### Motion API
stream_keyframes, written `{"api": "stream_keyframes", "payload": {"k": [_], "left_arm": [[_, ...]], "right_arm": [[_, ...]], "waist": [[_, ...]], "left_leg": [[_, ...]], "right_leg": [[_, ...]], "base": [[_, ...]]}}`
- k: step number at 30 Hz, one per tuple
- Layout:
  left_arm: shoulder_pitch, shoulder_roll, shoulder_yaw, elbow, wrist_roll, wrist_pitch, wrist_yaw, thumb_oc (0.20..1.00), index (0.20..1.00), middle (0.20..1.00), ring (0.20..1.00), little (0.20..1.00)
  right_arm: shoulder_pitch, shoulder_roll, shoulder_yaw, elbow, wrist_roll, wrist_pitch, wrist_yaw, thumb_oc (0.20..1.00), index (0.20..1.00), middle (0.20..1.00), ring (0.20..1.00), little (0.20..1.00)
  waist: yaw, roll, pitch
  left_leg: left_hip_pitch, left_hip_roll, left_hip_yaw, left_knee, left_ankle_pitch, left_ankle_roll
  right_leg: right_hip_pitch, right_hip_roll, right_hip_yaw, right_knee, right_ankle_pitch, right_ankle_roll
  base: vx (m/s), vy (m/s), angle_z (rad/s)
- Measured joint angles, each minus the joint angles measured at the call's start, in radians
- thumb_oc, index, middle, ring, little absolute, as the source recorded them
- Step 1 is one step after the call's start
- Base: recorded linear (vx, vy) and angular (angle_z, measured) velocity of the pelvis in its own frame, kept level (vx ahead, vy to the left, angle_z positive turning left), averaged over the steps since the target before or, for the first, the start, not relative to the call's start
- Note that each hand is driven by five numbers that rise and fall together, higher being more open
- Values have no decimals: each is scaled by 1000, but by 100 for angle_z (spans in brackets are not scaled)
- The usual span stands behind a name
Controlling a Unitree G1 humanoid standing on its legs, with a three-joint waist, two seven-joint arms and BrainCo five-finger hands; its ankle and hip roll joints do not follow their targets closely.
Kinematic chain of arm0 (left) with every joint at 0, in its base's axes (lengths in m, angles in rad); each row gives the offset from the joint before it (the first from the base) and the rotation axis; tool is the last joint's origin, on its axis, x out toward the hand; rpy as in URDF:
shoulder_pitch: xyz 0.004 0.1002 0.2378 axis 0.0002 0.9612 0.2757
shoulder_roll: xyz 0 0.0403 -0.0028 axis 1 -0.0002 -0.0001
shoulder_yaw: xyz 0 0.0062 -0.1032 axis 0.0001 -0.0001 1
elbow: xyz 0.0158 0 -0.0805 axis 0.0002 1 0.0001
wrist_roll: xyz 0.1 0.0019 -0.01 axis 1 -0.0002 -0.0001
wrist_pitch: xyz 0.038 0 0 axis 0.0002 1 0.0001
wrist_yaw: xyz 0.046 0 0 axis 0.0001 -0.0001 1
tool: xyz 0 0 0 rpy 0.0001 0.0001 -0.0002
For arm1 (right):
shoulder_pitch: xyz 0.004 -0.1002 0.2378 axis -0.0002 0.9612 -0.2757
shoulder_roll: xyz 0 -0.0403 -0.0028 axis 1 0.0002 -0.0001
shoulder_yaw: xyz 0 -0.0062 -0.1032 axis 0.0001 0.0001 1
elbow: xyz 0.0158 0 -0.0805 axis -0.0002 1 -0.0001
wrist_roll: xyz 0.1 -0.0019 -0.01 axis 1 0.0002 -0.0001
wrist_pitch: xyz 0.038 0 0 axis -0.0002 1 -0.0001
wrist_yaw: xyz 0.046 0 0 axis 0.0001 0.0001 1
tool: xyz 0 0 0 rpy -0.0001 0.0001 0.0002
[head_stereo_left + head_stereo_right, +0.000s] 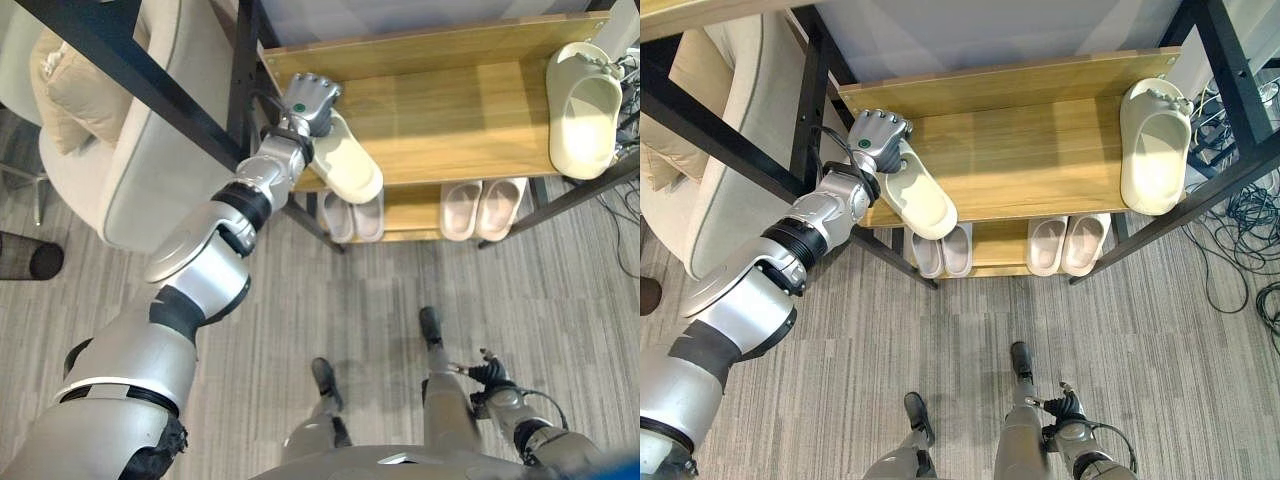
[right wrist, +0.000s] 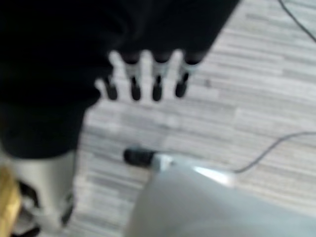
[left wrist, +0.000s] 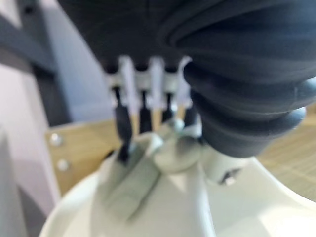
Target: Arrange the slippers neatly on the shoe rack.
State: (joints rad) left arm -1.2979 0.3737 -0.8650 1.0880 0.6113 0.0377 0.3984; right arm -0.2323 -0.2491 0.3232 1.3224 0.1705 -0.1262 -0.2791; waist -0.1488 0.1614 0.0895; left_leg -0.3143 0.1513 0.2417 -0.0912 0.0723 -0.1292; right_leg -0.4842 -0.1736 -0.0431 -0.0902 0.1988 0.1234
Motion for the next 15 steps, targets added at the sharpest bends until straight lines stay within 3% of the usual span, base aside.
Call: {"api": "stream_keyframes", "payload": {"k": [13, 15], "left_arm": [[1, -12, -37, -60, 47, -5, 29, 200, 200, 200, 200, 200], [1, -49, -37, -88, 47, -6, 48, 200, 200, 200, 200, 200]], "right_arm": [[-6, 5, -2, -1, -15, -1, -13, 1000, 1000, 1000, 1000, 1000], [-10, 7, -1, -3, -16, -1, -17, 1000, 1000, 1000, 1000, 1000]], "waist": [[-9, -1, 0], [-9, -2, -1]], "left_leg": [[0, -1, 4, 0, 0, 0], [0, -4, 12, 0, 0, 0]], "right_leg": [[-5, 0, 4, 6, 1, -1], [-18, -1, 9, 19, 0, -1]], "base": [[0, 0, 0], [-20, -9, -10]]}}
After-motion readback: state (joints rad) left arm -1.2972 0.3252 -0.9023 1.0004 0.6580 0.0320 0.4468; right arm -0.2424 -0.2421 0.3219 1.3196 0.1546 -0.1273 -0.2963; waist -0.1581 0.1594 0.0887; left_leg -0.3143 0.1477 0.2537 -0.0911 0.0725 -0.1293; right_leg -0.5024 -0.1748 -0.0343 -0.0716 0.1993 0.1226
